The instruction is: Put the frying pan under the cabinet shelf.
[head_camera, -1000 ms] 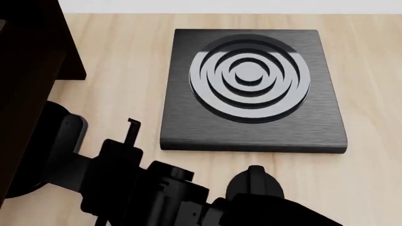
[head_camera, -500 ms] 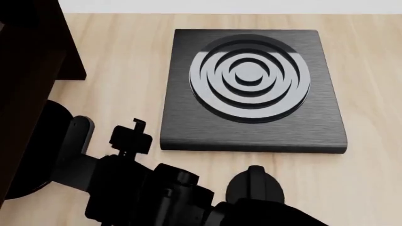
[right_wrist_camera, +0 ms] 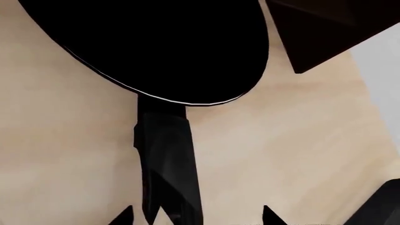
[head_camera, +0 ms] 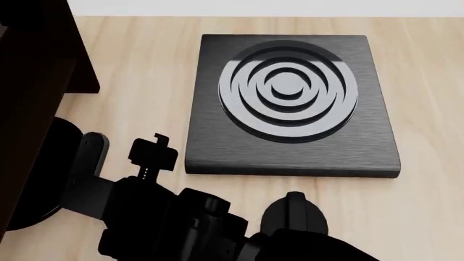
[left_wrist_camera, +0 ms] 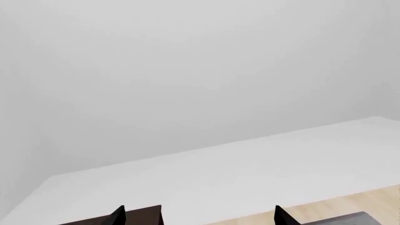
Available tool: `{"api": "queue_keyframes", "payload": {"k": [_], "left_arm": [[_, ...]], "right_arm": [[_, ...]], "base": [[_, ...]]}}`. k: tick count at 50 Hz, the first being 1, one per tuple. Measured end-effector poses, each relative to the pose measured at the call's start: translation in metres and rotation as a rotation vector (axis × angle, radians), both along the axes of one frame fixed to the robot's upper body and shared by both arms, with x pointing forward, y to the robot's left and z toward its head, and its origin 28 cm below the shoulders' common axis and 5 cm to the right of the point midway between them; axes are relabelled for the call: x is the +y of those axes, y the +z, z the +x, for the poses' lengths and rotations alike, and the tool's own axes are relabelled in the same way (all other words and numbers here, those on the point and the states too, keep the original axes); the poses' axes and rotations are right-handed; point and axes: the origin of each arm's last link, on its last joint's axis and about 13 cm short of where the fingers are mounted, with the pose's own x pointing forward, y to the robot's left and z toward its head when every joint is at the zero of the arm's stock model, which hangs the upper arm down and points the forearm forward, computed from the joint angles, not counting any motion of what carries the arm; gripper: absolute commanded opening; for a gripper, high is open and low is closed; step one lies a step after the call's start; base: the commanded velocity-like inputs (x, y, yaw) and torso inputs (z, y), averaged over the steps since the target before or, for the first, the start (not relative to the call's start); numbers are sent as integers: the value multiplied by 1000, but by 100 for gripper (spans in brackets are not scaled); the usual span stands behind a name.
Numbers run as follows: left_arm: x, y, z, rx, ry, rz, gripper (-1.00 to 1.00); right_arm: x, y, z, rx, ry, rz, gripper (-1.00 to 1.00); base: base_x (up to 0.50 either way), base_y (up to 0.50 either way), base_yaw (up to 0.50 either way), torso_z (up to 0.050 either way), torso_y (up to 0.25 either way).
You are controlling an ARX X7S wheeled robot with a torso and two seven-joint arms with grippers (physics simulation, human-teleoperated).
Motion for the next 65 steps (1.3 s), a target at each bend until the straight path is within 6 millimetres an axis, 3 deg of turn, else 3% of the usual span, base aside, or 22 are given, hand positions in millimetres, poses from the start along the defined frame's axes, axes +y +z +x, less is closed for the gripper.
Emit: {"api": "queue_keyframes", "payload": {"k": [11, 31, 65], "left_arm": [[0, 1, -3, -5, -4, -4, 100], [-3, 5, -6, -13, -13, -3, 100], [-4, 9, -19, -37, -28, -4, 100]], "right_arm": [[-1, 6, -12, -11, 4, 21, 100], [-24, 44, -44, -107, -10, 122, 100], [-103, 122, -96, -364, -267, 328, 100]], "base": [[0, 0, 0, 0, 0], [0, 0, 0, 0, 0], [0, 0, 0, 0, 0]]}}
